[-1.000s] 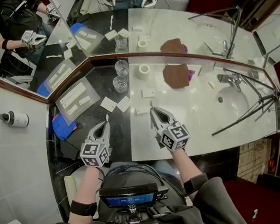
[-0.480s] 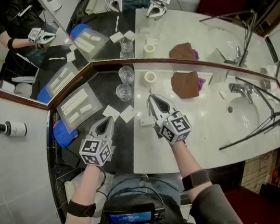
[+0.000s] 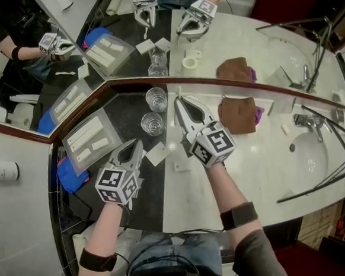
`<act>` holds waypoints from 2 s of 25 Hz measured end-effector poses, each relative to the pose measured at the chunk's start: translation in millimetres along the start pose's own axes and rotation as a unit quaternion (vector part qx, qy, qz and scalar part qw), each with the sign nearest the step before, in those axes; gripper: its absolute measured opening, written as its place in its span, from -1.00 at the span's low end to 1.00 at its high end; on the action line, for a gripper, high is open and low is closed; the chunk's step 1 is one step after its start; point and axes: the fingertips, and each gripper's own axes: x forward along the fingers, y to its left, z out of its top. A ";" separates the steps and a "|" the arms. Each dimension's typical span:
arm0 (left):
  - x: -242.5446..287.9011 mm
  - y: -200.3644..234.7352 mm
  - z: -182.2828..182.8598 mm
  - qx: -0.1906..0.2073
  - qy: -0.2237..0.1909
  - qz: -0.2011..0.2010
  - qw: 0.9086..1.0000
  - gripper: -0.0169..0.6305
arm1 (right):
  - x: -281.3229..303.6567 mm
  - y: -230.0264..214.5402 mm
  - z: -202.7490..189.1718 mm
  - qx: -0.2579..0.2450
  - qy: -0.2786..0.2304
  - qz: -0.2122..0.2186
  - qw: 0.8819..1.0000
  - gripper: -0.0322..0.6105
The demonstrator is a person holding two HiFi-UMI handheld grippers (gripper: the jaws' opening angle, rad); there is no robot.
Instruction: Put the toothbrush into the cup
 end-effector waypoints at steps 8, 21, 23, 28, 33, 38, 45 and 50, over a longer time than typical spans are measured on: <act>18.5 8.4 -8.7 -0.006 -0.013 0.000 1.000 -0.94 | 59.4 -8.1 -2.5 -0.013 -0.035 0.016 0.999 -0.79; 27.7 24.2 -13.9 -0.012 -0.021 -0.005 1.000 -0.94 | 95.9 -20.5 -20.8 -0.019 -0.029 0.001 0.999 -0.79; 27.1 27.3 -16.7 -0.013 -0.020 -0.004 1.000 -0.94 | 97.3 -23.1 -28.8 -0.021 -0.017 -0.006 1.000 -0.79; 26.6 34.6 -20.6 -0.023 -0.021 -0.001 1.000 -0.94 | 100.8 -28.4 -53.9 -0.025 0.024 -0.025 0.999 -0.79; 27.4 38.2 -18.2 -0.029 -0.026 0.000 0.999 -0.94 | 101.0 -34.7 -70.4 -0.018 0.054 -0.046 0.997 -0.78; 26.3 40.9 -19.1 -0.033 -0.025 0.004 0.999 -0.94 | 100.9 -39.1 -83.5 -0.019 0.087 -0.059 0.994 -0.60; 24.8 36.9 -16.9 -0.036 -0.026 0.005 0.999 -0.94 | 93.3 -43.1 -81.2 -0.020 0.099 -0.075 0.992 -0.60; 15.8 30.0 -9.4 -0.043 -0.027 0.007 0.999 -0.94 | 77.5 -39.0 -66.8 -0.005 0.101 -0.079 0.992 -0.60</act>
